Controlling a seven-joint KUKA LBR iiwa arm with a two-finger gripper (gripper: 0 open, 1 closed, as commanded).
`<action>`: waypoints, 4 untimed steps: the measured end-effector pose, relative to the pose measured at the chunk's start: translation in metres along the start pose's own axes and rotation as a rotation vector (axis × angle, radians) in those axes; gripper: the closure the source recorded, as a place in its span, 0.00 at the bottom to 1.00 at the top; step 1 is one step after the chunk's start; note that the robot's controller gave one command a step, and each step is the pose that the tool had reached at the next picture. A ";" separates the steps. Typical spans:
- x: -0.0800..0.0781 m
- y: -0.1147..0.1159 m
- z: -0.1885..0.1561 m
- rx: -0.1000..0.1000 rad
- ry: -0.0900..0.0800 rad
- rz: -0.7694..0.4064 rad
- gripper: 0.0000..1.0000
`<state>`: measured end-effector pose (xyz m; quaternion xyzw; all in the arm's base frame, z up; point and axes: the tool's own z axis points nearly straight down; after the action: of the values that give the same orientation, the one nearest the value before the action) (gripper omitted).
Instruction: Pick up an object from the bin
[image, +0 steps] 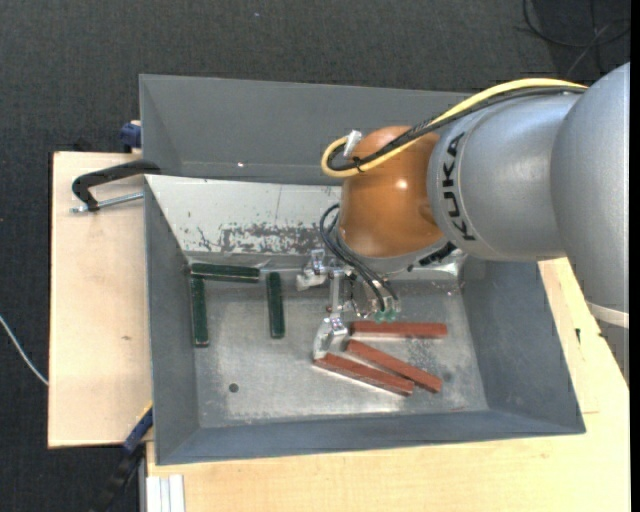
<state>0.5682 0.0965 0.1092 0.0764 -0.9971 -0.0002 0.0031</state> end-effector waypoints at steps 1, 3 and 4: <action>-0.007 -0.030 0.008 -0.004 -0.015 0.060 0.00; 0.041 -0.059 0.017 -0.001 -0.007 -0.029 0.00; 0.027 -0.085 0.029 -0.004 0.000 -0.129 1.00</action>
Offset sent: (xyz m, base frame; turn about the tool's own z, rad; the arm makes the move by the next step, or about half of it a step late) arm -0.0361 -0.0636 -0.0157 -0.0298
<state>0.5538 0.0084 0.0806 0.1406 -0.9901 -0.0025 0.0033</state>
